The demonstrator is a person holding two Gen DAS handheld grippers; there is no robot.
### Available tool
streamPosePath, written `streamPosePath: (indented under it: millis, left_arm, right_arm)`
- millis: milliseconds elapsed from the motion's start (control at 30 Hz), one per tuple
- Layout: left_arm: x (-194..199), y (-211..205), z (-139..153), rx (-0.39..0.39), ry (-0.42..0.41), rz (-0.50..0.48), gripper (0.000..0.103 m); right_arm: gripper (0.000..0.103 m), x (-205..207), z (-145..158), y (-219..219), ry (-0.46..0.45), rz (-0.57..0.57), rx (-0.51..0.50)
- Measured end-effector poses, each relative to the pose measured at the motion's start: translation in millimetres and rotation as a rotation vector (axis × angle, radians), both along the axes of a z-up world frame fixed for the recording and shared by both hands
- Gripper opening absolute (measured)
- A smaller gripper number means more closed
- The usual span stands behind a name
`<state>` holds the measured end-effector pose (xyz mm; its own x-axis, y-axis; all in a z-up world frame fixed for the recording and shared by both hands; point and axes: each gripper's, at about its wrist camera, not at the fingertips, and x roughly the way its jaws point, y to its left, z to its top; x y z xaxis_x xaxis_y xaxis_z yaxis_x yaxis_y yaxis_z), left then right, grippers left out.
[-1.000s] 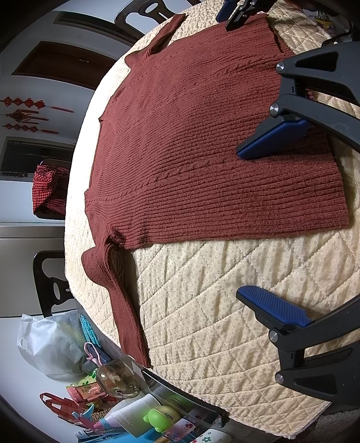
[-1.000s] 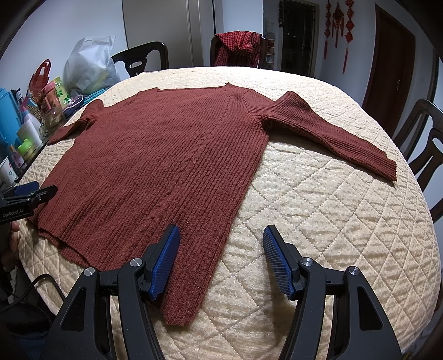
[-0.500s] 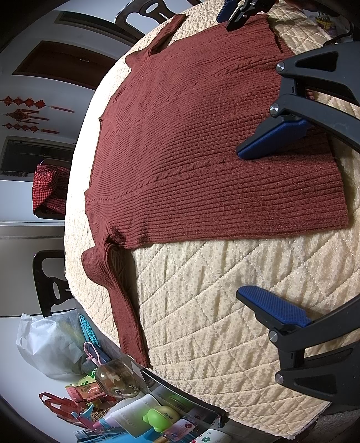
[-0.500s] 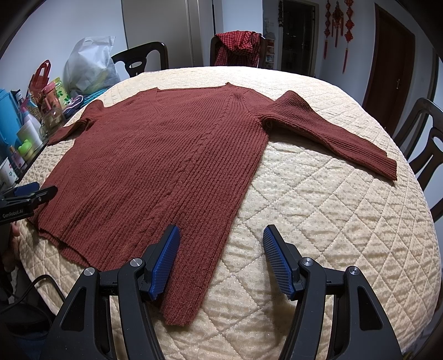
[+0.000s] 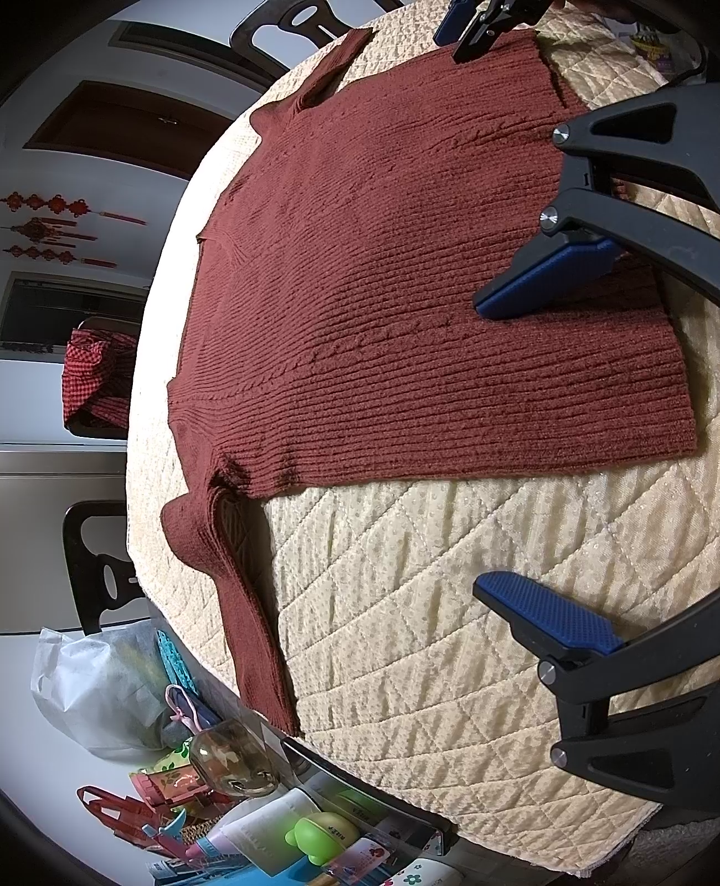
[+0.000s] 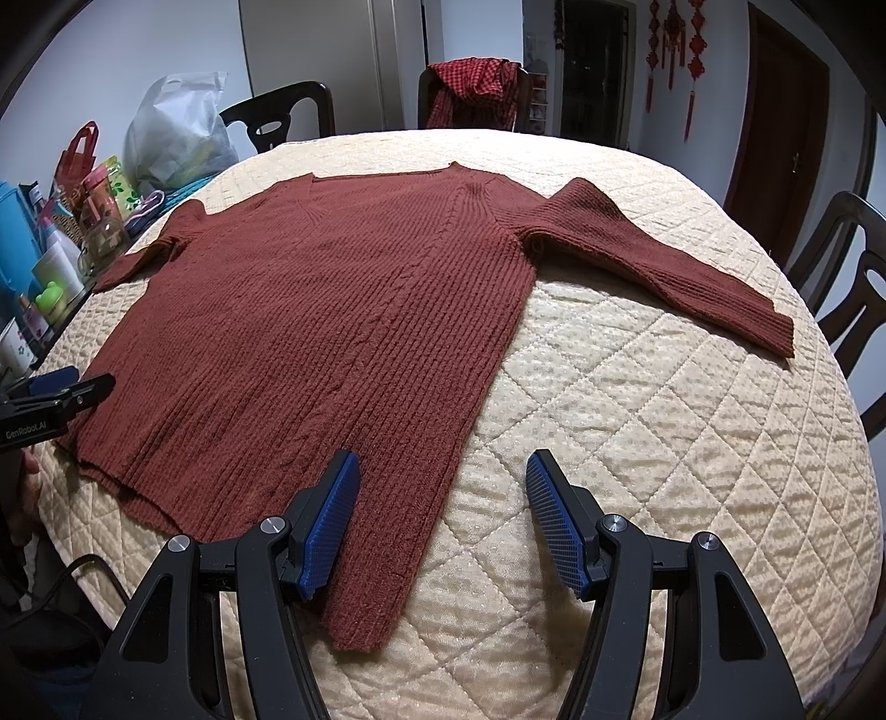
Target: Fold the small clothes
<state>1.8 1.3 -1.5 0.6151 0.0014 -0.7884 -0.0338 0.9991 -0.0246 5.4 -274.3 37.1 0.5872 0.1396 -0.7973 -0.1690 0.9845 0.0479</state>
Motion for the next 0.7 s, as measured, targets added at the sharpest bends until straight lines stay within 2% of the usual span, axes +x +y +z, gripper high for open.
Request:
streamPosePath:
  millis: [200, 400, 633, 700]
  left_arm:
    - [2, -1, 3, -0.018, 0.01, -0.003, 0.09]
    - [5, 9, 17, -0.032, -0.035, -0.001, 0.088]
    - [40, 56, 27, -0.015, -0.058, 0.09, 0.084]
    - [51, 74, 27, -0.035, -0.05, 0.123, 0.084]
  right_arm:
    - [0.063, 0, 6, 3, 0.006, -0.008, 0.008]
    - [0.063, 2, 21, 9, -0.033, 0.011, 0.019]
    - [0.063, 26, 36, 33, -0.067, 0.076, 0.025]
    - [0.063, 35, 38, 41, -0.068, 0.101, 0.026]
